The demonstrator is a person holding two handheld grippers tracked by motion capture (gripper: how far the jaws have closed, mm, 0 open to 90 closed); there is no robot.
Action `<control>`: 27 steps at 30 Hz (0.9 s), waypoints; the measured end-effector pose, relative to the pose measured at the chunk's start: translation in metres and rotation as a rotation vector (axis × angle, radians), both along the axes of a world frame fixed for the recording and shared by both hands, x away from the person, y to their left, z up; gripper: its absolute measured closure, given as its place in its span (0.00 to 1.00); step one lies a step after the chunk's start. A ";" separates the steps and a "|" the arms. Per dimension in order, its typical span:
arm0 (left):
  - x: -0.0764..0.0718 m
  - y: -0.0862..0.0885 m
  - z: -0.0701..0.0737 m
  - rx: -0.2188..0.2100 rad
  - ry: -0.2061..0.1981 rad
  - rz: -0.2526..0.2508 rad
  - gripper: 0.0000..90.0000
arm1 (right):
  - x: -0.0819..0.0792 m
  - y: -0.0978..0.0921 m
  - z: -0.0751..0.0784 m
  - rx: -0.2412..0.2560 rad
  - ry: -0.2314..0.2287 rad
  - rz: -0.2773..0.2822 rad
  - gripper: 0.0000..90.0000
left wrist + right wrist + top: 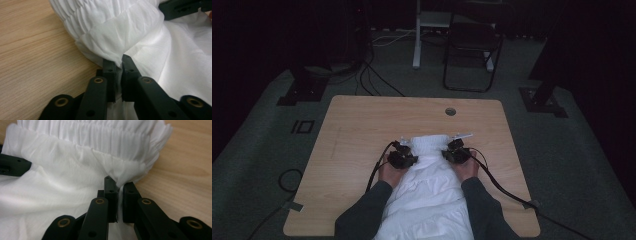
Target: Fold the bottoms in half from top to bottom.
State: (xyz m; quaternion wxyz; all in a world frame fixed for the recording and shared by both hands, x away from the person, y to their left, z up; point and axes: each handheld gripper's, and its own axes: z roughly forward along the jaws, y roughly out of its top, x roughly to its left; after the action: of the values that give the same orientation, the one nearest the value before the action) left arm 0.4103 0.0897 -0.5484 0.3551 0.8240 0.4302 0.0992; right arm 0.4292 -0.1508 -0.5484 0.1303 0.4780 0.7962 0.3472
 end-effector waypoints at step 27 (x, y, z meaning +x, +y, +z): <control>0.042 0.021 0.193 -0.071 -0.436 0.037 0.96 | 0.028 -0.012 0.184 0.194 -0.385 -0.012 0.94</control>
State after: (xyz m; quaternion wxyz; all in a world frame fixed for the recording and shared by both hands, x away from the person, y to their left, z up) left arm 0.4522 0.1109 -0.3550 0.4663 0.7621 0.3617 0.2663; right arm 0.4572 -0.1631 -0.3646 0.2353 0.4179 0.7166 0.5065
